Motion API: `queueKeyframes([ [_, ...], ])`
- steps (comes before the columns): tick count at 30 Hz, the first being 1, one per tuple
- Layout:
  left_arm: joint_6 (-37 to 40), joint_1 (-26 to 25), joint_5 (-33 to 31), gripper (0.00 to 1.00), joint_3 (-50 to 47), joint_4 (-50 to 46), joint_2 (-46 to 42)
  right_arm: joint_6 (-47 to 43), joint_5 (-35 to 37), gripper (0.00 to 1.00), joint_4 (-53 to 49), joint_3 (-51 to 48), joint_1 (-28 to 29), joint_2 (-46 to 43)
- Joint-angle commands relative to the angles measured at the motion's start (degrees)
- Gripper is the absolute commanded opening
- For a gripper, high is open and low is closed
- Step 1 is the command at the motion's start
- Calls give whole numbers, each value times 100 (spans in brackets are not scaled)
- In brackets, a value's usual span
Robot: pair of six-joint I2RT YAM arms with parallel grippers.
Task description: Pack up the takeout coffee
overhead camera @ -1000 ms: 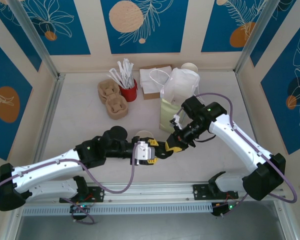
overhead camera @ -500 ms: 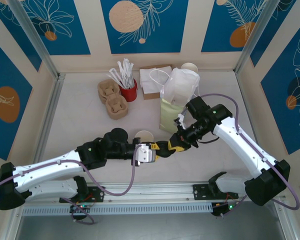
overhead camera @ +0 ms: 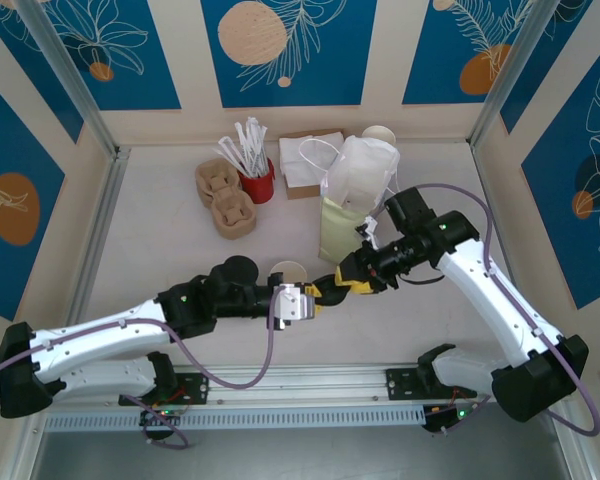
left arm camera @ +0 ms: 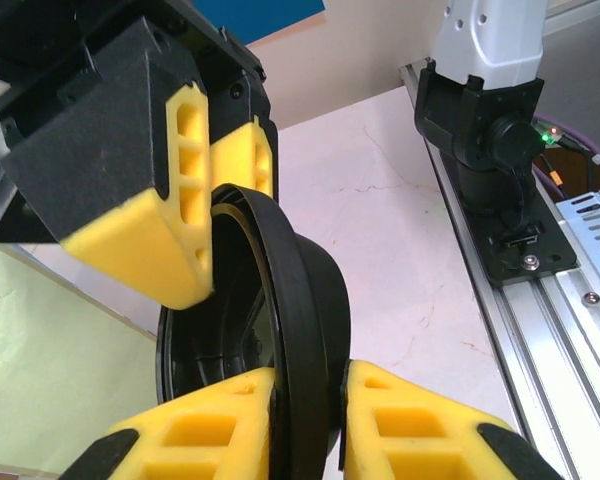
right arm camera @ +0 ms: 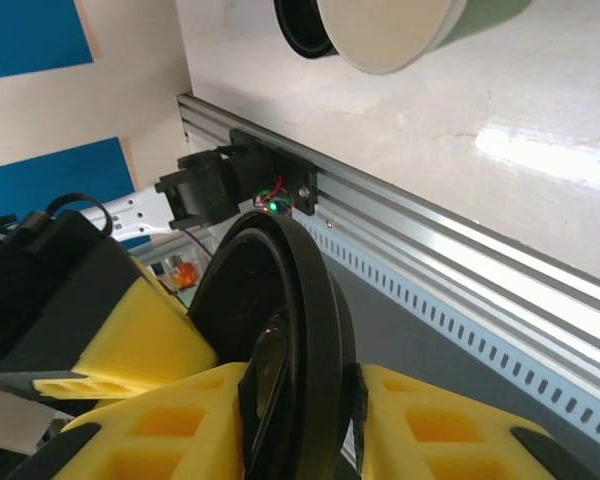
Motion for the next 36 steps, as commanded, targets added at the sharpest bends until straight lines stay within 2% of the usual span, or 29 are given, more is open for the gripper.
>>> queueKeyframes([
  [1,-298,50,-569,18,124,250,57,-27,-405,32,-221,-33,-105,-207],
  [9,-712,107,-770,13,216,367,284,-19,-360,38,-174,-141,-393,-300],
  [17,-1421,390,-819,11,247,450,385,-74,179,40,-385,27,-729,-466],
  [21,-2275,831,-385,10,306,261,340,6,311,40,-233,0,-734,-713],
  [28,-3942,1494,358,7,252,-150,-7,437,407,39,618,-486,-667,-1456],
  [36,-5738,2059,914,7,-26,-358,-462,1296,667,39,1815,-1236,-239,-1964],
])
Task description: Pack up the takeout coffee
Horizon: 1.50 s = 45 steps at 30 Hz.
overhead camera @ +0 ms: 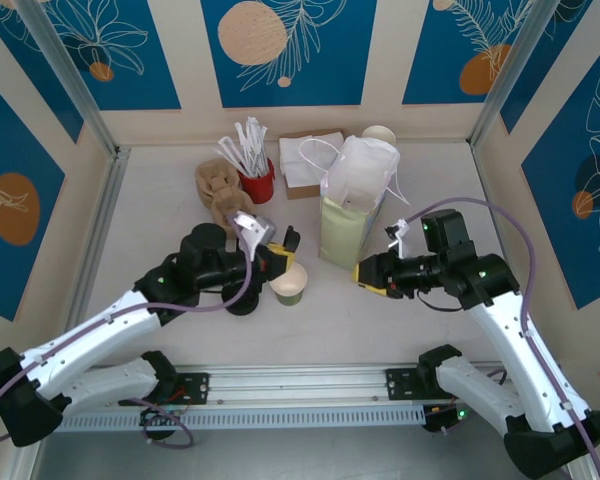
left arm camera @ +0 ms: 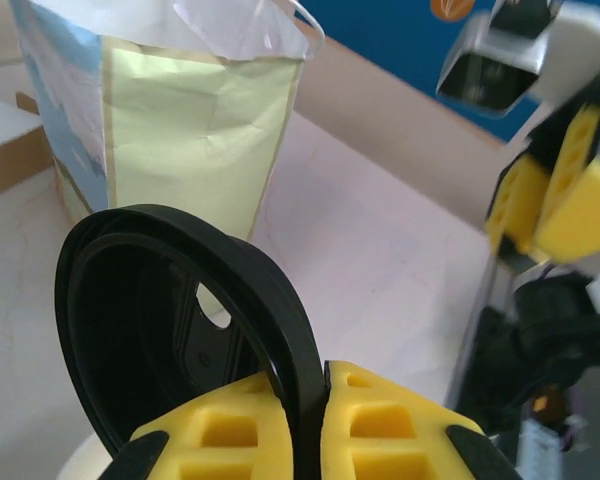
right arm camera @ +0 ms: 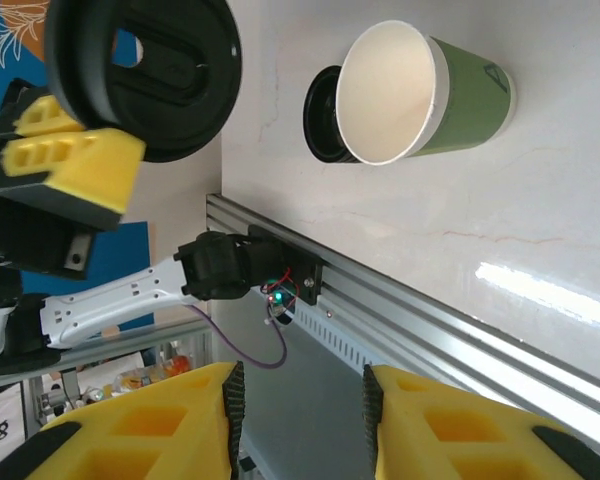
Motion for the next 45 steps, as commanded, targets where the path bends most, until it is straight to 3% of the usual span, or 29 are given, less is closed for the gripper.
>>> queueKeyframes([
  [1,-1259,268,548,6,-181,-114,-136,586,133,39,709,-310,195,-142],
  [13,-2842,681,1331,6,-827,722,63,1579,962,39,1833,-973,1095,14],
  [24,-3712,853,1675,9,-1402,1969,637,1902,1423,39,2428,-1194,1437,432],
  [40,-3995,957,1657,12,-1700,2350,944,2046,1795,39,2272,-1164,1454,705],
  [45,-3933,959,1582,19,-1704,2217,947,2055,1758,39,2238,-1146,1436,785],
])
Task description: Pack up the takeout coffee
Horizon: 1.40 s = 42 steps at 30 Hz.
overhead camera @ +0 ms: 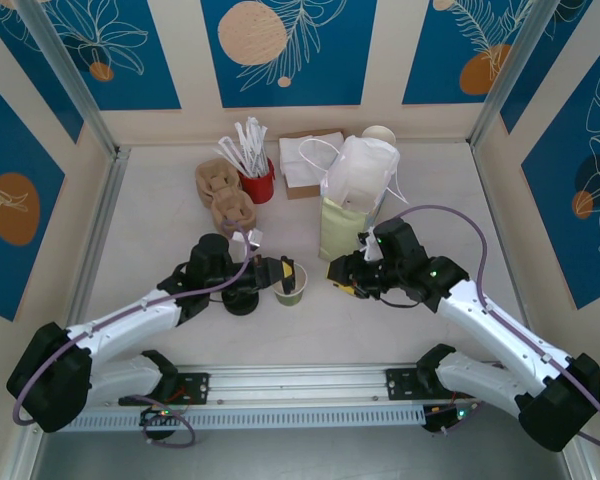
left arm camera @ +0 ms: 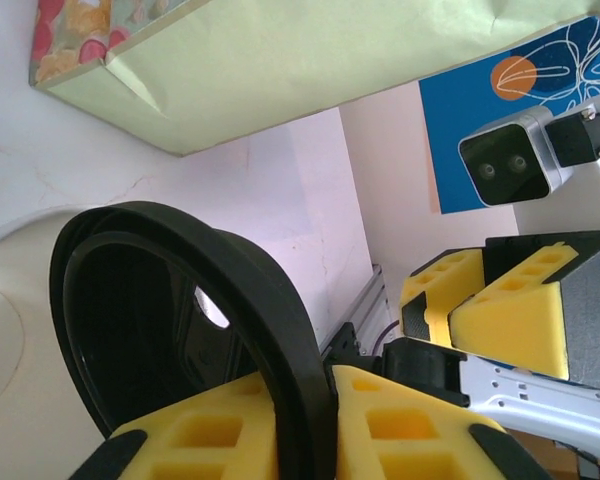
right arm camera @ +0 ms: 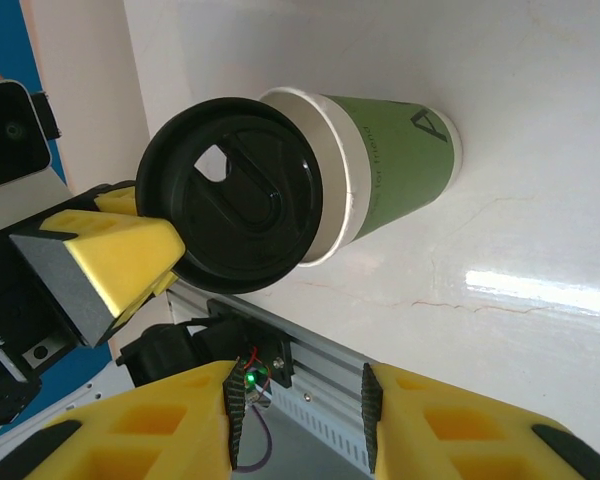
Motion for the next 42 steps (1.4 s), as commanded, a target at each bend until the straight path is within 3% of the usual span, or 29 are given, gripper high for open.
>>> queueKeyframes([
  [1,47,73,30,20,-37,20,9,73,51,39,-94,-4,15,50],
  [8,285,76,-172,28,71,-496,-211,42,77,39,-166,40,-2,49],
  [27,659,107,-618,37,41,-1404,-766,-3,77,39,-238,60,-79,35],
  [36,751,119,-711,39,-80,-1385,-860,-8,45,39,-238,45,-92,32],
  [42,1676,93,-1069,52,491,-2504,-1067,29,-2,39,-38,-42,-84,36],
])
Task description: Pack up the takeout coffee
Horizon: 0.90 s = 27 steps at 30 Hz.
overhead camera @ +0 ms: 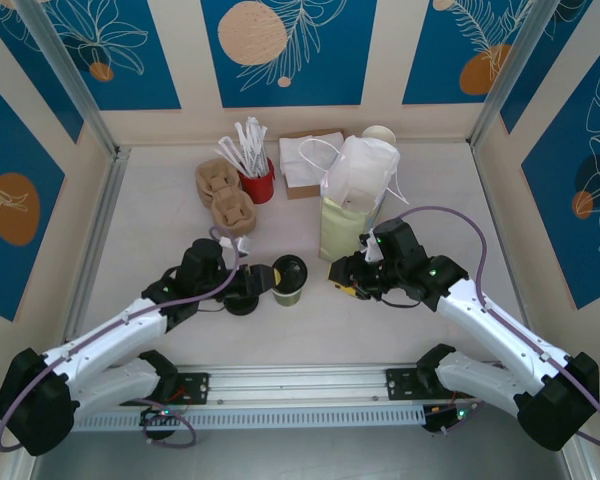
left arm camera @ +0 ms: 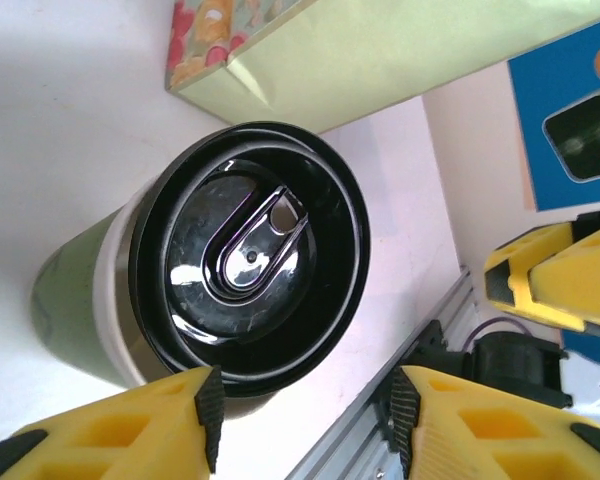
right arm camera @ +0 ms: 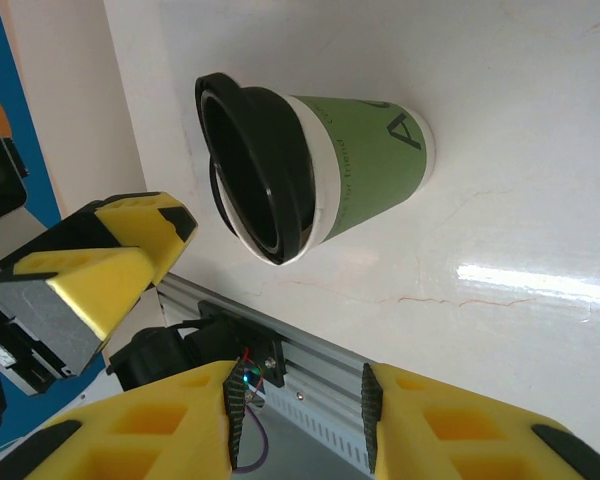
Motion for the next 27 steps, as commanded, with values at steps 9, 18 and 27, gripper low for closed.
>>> queueKeyframes([
  [9,976,56,-411,63,641,-812,-88,-28,213,39,398,72,271,166],
  [18,1185,67,-624,75,680,-918,-336,-303,1184,40,549,446,973,691],
  [27,1222,72,-688,79,585,-1079,-737,-545,1942,46,533,804,1287,1305],
])
